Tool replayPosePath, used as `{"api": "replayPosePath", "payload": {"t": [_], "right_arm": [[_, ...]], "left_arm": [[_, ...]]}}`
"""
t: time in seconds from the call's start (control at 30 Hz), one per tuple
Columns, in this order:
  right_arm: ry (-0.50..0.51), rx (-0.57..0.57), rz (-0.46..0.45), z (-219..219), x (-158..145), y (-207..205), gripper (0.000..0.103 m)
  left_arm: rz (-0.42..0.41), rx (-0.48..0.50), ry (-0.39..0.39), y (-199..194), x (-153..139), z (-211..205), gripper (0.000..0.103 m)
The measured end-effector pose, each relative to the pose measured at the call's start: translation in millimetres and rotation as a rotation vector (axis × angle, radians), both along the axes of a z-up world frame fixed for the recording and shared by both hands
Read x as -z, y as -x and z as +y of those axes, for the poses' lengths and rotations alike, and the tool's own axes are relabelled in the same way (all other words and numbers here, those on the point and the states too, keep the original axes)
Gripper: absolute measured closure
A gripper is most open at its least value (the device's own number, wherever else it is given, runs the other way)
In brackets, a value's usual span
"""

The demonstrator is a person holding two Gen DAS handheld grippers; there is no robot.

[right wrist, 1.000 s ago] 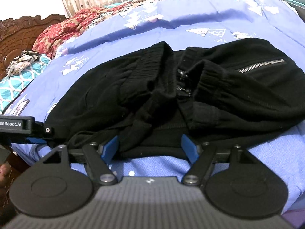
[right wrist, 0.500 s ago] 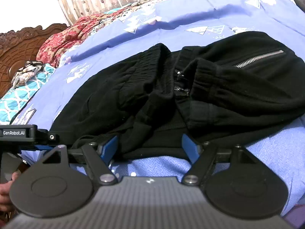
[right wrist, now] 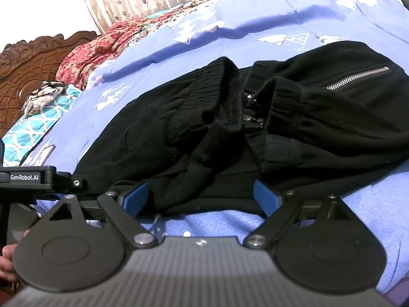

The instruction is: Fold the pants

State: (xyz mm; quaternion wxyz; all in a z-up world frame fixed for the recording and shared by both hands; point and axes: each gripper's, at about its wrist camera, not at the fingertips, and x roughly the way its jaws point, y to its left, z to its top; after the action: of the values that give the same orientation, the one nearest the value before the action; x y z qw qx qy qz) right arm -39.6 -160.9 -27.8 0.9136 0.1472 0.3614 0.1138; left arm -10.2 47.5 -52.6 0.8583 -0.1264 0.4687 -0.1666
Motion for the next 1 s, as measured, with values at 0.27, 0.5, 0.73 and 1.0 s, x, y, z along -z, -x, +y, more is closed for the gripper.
{"api": "replayPosePath", "payload": {"t": [0.27, 0.5, 0.73, 1.0], "right_arm": [[-0.033, -0.002, 0.001, -5.1, 0.1, 0.5, 0.008], [-0.033, -0.004, 0.002, -5.7, -0.6, 1.5, 0.008], [-0.035, -0.004, 0.004, -6.2, -0.6, 0.9, 0.008], [-0.038, -0.007, 0.005, -5.9, -0.5, 1.9, 0.008]], "left_arm": [[-0.001, 0.006, -0.007, -0.2, 0.8, -1.1, 0.0], [0.005, 0.007, 0.003, -1.4, 1.3, 0.9, 0.0], [0.011, 0.008, 0.013, -2.8, 1.7, 3.8, 0.0], [-0.002, 0.013, 0.005, 0.5, -1.8, 4.0, 0.0]]}}
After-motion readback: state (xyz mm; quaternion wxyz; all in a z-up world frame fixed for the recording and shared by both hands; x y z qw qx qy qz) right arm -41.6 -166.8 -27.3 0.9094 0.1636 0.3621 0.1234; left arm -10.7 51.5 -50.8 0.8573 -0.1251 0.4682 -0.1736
